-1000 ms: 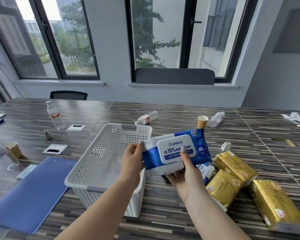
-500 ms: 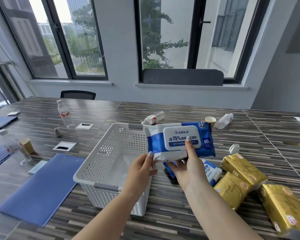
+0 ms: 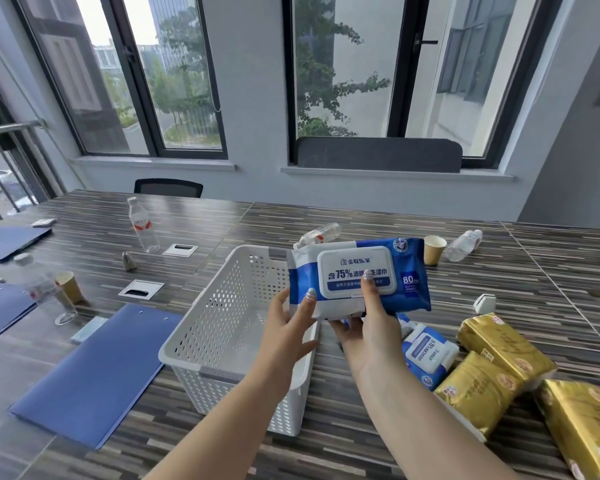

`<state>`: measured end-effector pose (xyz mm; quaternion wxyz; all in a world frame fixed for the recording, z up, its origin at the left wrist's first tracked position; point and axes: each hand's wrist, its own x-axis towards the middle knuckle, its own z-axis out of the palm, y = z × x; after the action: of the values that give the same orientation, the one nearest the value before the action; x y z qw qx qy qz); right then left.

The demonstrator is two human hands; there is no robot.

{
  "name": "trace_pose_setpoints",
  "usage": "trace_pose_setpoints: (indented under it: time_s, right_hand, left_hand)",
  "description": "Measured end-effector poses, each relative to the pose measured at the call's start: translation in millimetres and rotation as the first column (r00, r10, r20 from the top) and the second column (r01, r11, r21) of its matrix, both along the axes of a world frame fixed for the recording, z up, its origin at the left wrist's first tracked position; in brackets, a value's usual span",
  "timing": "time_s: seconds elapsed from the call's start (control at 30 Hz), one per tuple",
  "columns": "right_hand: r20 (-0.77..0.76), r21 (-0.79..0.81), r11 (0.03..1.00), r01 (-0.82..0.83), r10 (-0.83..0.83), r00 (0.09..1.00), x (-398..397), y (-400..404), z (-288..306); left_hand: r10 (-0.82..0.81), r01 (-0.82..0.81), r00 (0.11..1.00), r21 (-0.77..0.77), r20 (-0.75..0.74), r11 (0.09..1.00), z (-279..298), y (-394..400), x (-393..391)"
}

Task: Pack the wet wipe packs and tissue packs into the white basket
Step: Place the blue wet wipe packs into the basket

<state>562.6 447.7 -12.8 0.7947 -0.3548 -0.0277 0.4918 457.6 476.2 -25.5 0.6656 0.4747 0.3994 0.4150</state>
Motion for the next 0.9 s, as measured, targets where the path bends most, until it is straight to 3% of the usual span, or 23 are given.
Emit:
trace_pose_setpoints:
  time_s: [0.23, 0.53, 0.73, 0.8, 0.9]
  right_hand:
    - [0.043, 0.015, 1.0, 0.001, -0.001, 0.999, -25, 27, -11]
    - [0.051, -0.015, 1.0, 0.02, -0.02, 0.998, -45, 79, -17]
    - [-0.067, -0.124, 0.992, 0.024, -0.033, 0.997, -74, 129, -39]
    - [-0.088, -0.171, 0.984, 0.048, -0.064, 0.994, -78, 141, -47]
    - [-0.118, -0.262, 0.961, 0.088, -0.122, 0.986, -82, 157, -64]
  left_hand:
    - [0.132, -0.128, 0.99, 0.079, -0.047, 0.989, -4, 24, -17]
    - [0.222, -0.206, 0.956, -0.097, 0.194, 0.974, -8, 86, -58]
    - [0.38, -0.226, 0.854, -0.405, 0.355, 0.886, -32, 136, -66]
    - [0.461, -0.226, 0.82, -0.548, 0.339, 0.805, -42, 150, -61]
    - [0.483, -0.225, 0.84, -0.651, 0.249, 0.725, -59, 170, -55]
